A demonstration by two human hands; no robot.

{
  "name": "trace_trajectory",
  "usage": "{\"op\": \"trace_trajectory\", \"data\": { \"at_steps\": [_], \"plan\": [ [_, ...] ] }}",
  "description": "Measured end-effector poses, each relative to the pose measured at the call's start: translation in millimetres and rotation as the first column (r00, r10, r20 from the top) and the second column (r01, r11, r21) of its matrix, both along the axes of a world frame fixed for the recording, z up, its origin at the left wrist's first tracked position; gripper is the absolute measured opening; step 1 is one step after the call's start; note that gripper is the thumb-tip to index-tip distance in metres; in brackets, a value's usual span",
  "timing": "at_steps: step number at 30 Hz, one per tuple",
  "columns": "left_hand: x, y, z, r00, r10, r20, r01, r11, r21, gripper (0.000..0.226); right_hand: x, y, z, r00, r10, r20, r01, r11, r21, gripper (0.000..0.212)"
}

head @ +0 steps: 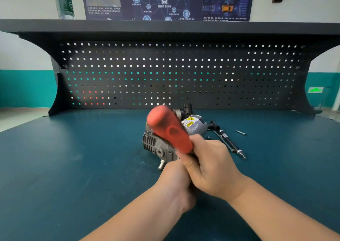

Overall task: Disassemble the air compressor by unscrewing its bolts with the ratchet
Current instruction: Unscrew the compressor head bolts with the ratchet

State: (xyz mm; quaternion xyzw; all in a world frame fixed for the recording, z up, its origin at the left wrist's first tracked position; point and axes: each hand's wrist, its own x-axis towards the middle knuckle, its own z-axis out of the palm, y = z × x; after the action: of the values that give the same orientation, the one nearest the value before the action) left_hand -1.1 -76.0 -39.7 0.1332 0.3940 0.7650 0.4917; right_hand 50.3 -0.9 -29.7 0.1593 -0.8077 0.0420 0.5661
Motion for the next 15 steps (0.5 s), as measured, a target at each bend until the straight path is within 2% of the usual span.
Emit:
{"op": "trace_trajectory", "data": {
  "at_steps": [2,4,5,7,9,10,11,13,14,15],
  "plan": [
    [0,0,0,1.000,0.005,0.028,-0.005,1.000,-0.001,0.022,-1,2,-2,1.000,-0.016,-0.007,0.016,0.999,-0.050,0.013],
    [0,3,1,1.000,-0.015,-0.008,0.015,0.998,-0.054,0.017,-3,4,-3,1.000,-0.026,-0.002,0.024,0.954,-0.298,0.011],
    [1,5,1,1.000,-0.007,-0.030,0.004,0.996,-0.085,0.016,-4,5,-2,1.000,-0.001,0.003,0.002,0.895,-0.446,0.014],
    [1,6,2,0.999,0.029,-0.033,-0.032,0.995,-0.100,0.013,-7,9,1,0.999,0.045,-0.017,-0.044,0.718,-0.695,0.022],
    [1,7,3,0.998,0.063,-0.019,-0.064,0.992,-0.104,0.011,-12,18,4,1.000,-0.004,-0.006,-0.003,0.491,-0.871,0.031],
    [1,8,3,0.997,0.069,-0.017,-0.070,0.991,-0.112,0.010,-14,23,4,1.000,-0.012,0.024,0.027,0.339,-0.941,0.033],
    [1,8,4,0.998,0.068,-0.017,-0.070,0.991,-0.116,0.009,-16,29,4,0.999,0.011,0.040,0.038,0.145,-0.989,0.034],
    [1,8,5,0.998,0.061,-0.010,-0.062,0.992,-0.108,0.011,-18,36,1,0.993,0.120,-0.016,0.019,-0.279,-0.960,0.030],
    [1,7,5,0.998,0.059,-0.009,-0.059,0.993,-0.105,0.012,-17,37,0,0.986,0.165,-0.035,0.039,-0.422,-0.906,0.029],
    [1,7,5,0.998,0.054,-0.011,-0.055,0.993,-0.107,0.013,-17,38,-2,0.979,0.203,-0.034,0.072,-0.495,-0.866,0.028]
  ]
}}
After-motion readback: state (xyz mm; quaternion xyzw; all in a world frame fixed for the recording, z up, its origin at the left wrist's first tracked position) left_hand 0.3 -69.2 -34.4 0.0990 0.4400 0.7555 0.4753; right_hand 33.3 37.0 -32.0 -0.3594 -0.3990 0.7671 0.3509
